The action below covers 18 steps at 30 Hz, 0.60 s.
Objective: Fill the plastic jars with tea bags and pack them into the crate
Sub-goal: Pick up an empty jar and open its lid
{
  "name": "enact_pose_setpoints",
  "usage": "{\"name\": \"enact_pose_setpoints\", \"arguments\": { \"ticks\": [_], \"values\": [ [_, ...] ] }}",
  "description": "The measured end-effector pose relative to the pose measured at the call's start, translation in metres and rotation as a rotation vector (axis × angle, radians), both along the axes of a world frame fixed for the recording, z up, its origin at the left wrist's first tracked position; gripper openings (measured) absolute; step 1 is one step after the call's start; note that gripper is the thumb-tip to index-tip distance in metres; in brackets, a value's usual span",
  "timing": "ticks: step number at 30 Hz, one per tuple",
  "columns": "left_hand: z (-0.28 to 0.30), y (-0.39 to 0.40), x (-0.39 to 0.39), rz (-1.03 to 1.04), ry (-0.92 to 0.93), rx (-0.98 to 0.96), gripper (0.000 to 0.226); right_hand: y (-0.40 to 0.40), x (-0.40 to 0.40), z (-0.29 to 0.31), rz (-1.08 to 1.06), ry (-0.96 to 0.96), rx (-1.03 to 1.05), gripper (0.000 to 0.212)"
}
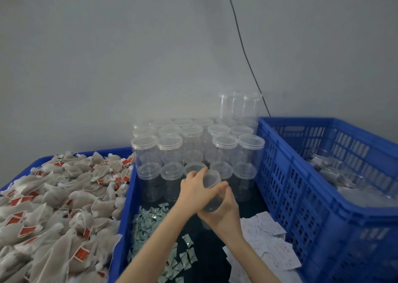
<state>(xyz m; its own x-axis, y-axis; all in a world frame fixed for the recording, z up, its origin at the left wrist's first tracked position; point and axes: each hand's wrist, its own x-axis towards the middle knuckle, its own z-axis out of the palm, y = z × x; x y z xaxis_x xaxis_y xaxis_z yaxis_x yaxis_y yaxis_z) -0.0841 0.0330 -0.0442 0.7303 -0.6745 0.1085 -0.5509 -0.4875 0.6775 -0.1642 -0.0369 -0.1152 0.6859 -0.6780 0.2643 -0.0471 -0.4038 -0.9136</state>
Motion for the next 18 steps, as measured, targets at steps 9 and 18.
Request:
{"name": "enact_pose_setpoints", "arguments": {
  "ticks": [9, 18],
  "values": [
    [0.014, 0.039, 0.037, -0.377, 0.268, -0.009, 0.094, -0.020, -0.009, 0.003, 0.297, 0.114, 0.133, 0.080],
    [-0.003, 0.027, 0.015, -0.209, 0.394, -0.175, 0.096, -0.013, -0.002, -0.009, 0.122, 0.055, 0.121, 0.073]
  ]
}}
